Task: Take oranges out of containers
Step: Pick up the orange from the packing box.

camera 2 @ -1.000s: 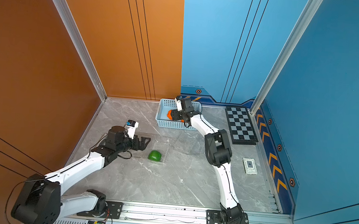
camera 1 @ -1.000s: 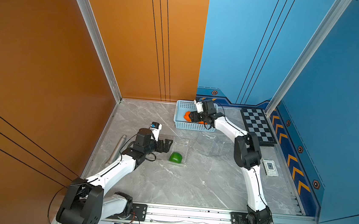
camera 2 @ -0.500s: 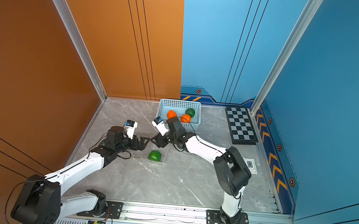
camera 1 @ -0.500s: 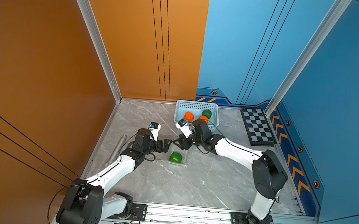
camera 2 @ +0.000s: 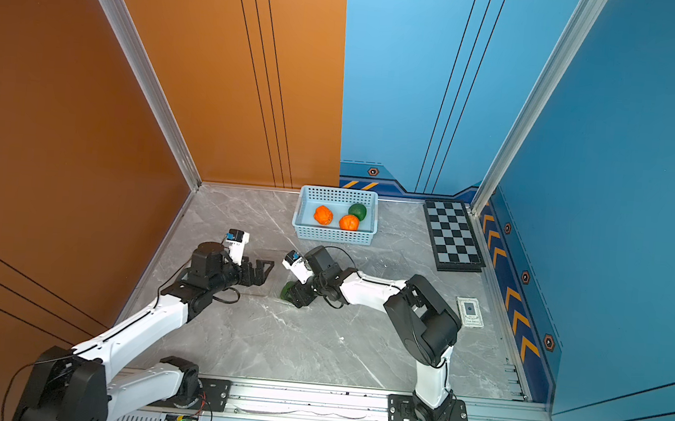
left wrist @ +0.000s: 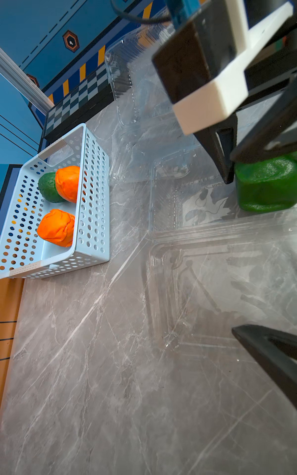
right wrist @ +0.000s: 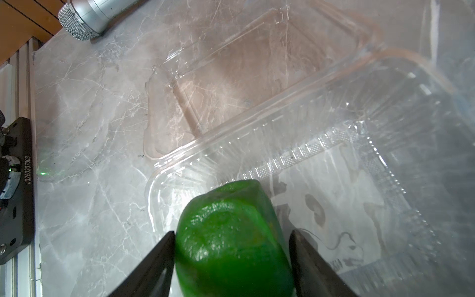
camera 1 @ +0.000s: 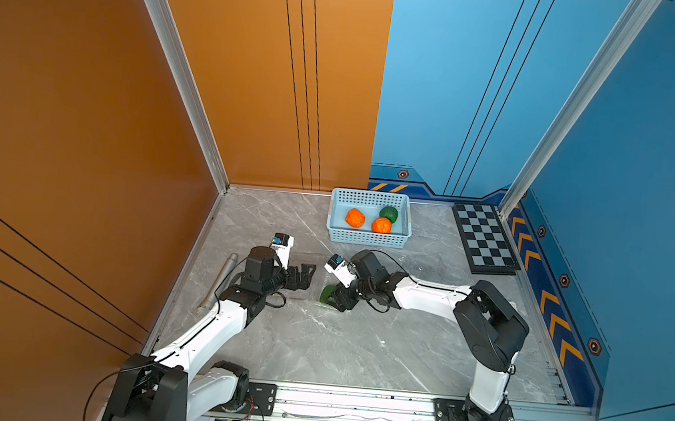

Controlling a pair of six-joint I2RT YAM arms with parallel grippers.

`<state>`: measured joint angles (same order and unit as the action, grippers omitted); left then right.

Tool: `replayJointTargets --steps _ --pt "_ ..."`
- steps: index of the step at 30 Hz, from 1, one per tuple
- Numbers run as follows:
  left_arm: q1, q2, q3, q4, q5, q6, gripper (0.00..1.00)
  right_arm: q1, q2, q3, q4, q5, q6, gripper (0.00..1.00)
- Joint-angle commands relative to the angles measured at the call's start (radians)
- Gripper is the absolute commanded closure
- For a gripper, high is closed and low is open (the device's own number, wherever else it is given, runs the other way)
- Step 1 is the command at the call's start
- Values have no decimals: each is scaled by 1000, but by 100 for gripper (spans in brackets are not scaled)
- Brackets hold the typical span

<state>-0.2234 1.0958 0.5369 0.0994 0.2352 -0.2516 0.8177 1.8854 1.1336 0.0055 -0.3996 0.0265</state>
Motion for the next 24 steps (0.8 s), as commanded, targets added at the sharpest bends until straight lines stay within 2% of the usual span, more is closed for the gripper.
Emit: replayJointTargets --steps 1,13,24 --pt "7 -9 -14 -23 9 2 2 2 24 -12 9 7 23 31" --pt "10 3 -9 -17 16 -2 2 -4 22 8 -6 38 25 59" --pt "14 4 -16 -13 18 0 2 -31 -62 -8 8 67 29 70"
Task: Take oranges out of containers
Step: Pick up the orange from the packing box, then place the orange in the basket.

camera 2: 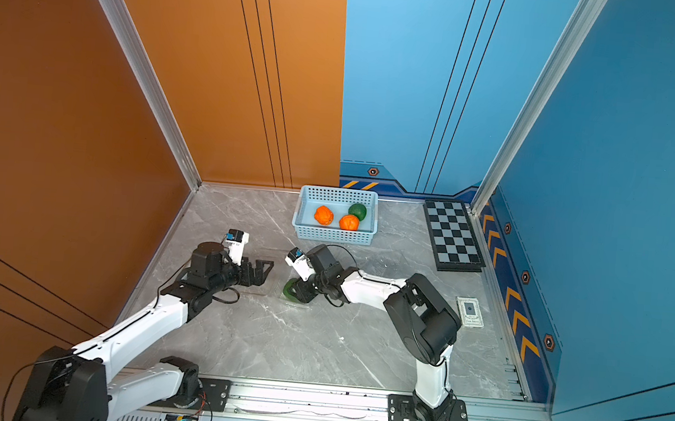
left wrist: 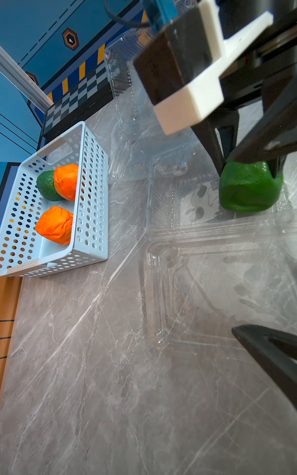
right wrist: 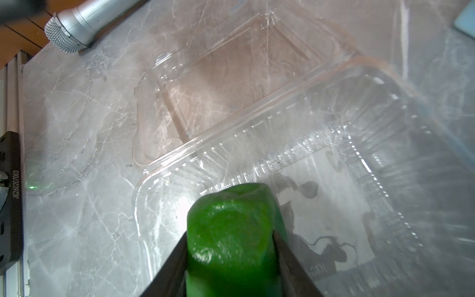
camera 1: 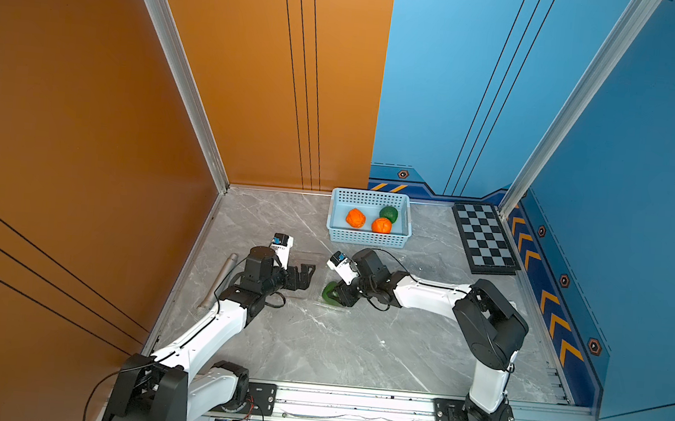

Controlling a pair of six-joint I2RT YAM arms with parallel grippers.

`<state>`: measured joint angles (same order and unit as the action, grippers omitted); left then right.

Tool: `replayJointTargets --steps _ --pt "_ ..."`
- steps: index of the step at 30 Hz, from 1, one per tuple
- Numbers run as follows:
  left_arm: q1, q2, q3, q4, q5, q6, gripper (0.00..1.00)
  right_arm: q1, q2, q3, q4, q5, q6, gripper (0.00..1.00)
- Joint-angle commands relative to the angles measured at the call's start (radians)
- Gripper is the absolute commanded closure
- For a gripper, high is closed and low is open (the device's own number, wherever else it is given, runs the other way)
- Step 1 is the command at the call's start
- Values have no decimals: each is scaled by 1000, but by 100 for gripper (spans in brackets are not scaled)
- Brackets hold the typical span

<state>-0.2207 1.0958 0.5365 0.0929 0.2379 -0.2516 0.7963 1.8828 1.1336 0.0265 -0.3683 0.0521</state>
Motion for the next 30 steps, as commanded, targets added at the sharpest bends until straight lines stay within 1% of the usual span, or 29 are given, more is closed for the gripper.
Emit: replayJointTargets --steps 1,6,9,12,16,21,23,25,30 --pt "11 4 -17 -6 17 1 2 -11 -71 -9 -9 41 1 71" --pt "14 7 -20 -1 17 0 2 -28 -113 -2 2 53 0 72" --pt "14 15 -23 9 22 -3 2 -52 -130 12 24 55 13 73" --pt "14 24 -27 25 24 -10 2 -79 -132 33 46 82 20 73" --pt "12 33 -28 31 25 -11 2 -158 -102 90 110 88 62 74" --pt "10 27 -33 31 19 -10 2 -246 6 199 239 43 157 75" --pt "9 23 -38 31 16 -11 2 -270 71 274 267 52 188 74" --pt "10 20 -39 31 12 -11 2 -288 141 360 258 75 199 75" --pt "7 13 -43 31 5 -11 2 -320 334 590 151 105 213 74"
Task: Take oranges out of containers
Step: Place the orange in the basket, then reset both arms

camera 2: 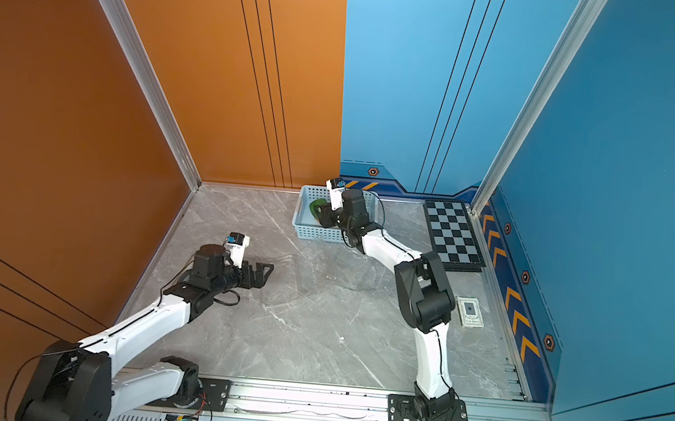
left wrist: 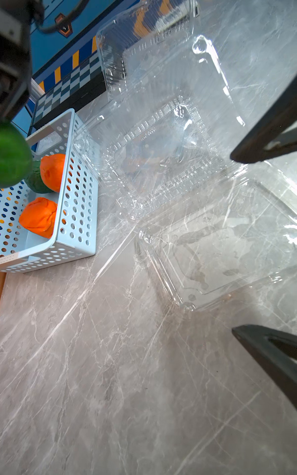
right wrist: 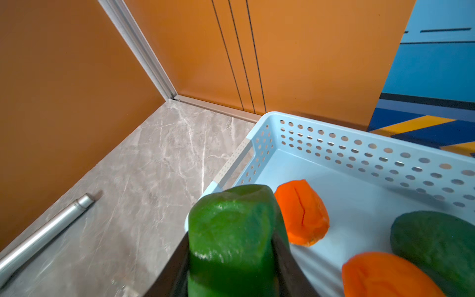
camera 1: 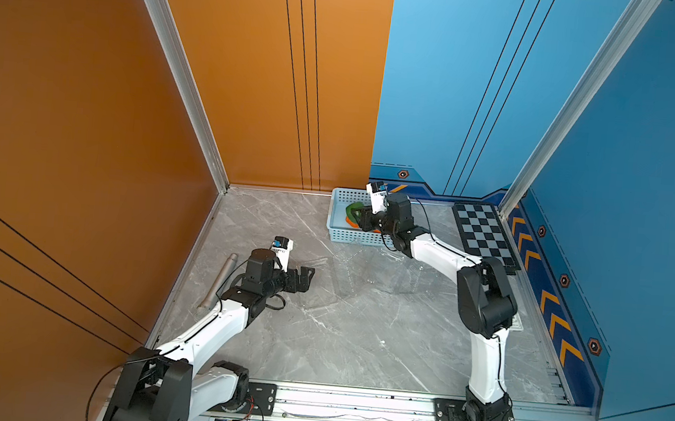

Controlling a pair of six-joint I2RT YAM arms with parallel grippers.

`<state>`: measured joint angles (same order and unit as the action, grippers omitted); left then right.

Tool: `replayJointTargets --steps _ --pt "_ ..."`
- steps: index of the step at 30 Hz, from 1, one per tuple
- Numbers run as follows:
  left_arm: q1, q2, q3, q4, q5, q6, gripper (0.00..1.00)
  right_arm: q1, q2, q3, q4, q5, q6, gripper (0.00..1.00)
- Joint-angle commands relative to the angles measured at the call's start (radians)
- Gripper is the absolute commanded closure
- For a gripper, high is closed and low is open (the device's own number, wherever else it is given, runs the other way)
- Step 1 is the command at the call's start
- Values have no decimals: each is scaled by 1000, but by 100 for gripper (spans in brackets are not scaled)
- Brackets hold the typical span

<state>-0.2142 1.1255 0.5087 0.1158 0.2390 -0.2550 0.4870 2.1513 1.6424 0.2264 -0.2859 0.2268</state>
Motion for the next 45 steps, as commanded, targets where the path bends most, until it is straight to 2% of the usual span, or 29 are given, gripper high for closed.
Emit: replayJointTargets --steps 1,3,9,13,16,19,23,28,31,34,37,45 --pt "1 -17 -16 8 4 -7 2 -15 93 115 -69 21 44 74" --pt "2 -16 -16 8 0 -6 2 -18 121 147 -92 27 38 69" --pt "5 -6 -1 8 -12 5 2 -31 84 163 -140 6 13 35" --pt "14 5 36 5 -22 30 2 -55 -48 60 -137 9 -35 14" --pt "31 1 85 -9 -71 65 2 -112 -224 -96 -78 11 -46 3" --pt "62 -14 97 20 -176 97 2 -213 -411 -305 9 59 -37 1" --pt "163 -3 53 141 -225 113 2 -372 -590 -573 94 200 -42 0" --pt "267 72 -23 316 -273 124 2 -517 -626 -822 214 249 -36 0" --pt "277 129 -79 437 -281 165 2 -508 -637 -974 339 286 -50 0" --pt "279 203 -123 547 -277 191 2 -487 -681 -1039 408 335 -81 0" --pt "282 243 -134 607 -241 183 2 -481 -688 -1001 299 322 -119 0" --pt "270 349 -169 802 -272 195 2 -441 -792 -1086 276 362 -127 0"
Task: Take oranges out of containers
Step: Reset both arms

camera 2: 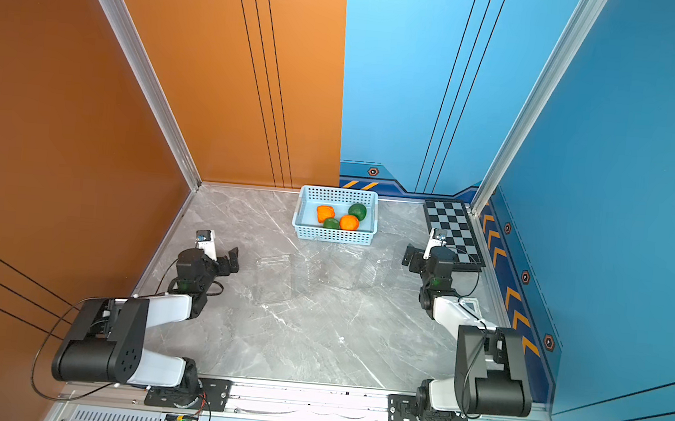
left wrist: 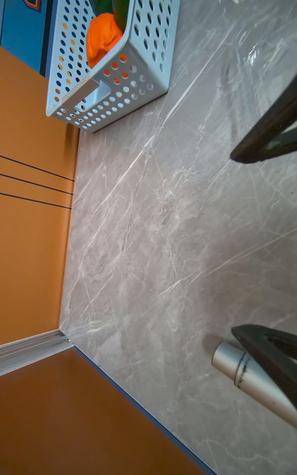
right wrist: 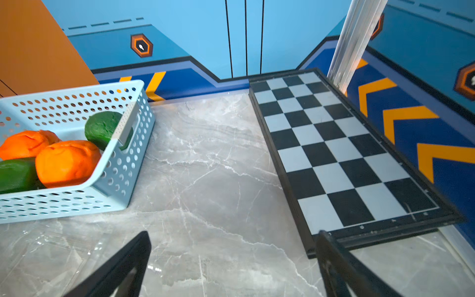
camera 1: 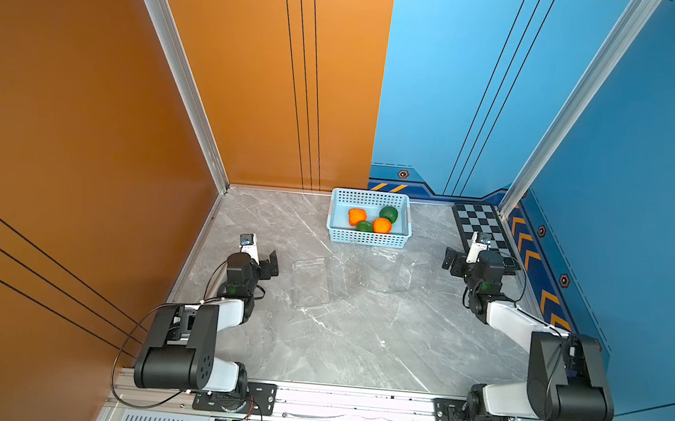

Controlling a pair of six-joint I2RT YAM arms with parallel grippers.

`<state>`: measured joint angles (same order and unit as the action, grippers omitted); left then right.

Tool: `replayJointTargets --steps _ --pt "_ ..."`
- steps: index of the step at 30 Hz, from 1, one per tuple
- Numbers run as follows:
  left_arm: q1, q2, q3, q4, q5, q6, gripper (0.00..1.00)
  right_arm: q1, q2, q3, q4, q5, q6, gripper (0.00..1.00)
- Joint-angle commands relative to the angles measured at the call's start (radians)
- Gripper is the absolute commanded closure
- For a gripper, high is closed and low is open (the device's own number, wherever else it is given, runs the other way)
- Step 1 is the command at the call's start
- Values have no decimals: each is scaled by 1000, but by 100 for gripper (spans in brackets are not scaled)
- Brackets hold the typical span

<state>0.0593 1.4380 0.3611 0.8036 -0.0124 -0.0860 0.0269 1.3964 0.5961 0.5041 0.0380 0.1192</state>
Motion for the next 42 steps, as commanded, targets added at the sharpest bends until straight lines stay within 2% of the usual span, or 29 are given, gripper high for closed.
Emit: replayJointTargets --steps 1,6,8,10,12,14,16,17,19,21,23,27,42 --pt "-11 43 -22 116 -32 31 2 33 -53 -56 4 54 -24 0" --pt "-52 128 -8 172 -103 53 2 90 -117 -109 7 118 -38 0" --pt "-64 120 -12 166 -127 60 2 107 -135 -127 -7 124 -39 0" --pt "-64 121 -8 163 -131 61 2 129 -119 -164 16 180 -51 0" --pt "-65 121 -9 164 -133 61 2 122 -67 -215 139 214 -50 0" --pt "-66 121 -8 165 -135 63 2 113 -57 -194 141 240 -89 0" --pt "-69 121 -8 165 -139 63 2 63 -3 -185 220 179 -98 0" --pt "-69 122 -8 163 -139 65 2 14 27 -157 168 122 -63 0" --pt "-71 122 -8 163 -142 67 2 -34 137 -208 381 39 -25 0" --pt "-73 122 -7 163 -142 71 2 -14 128 -191 310 60 -54 0" --pt "-75 124 -4 161 -134 76 2 -12 152 -226 416 56 -53 0" --pt "-75 126 -1 160 -120 83 2 8 150 -224 407 105 -65 0" --pt "-75 126 -2 157 -120 84 2 5 147 -222 396 97 -63 0"
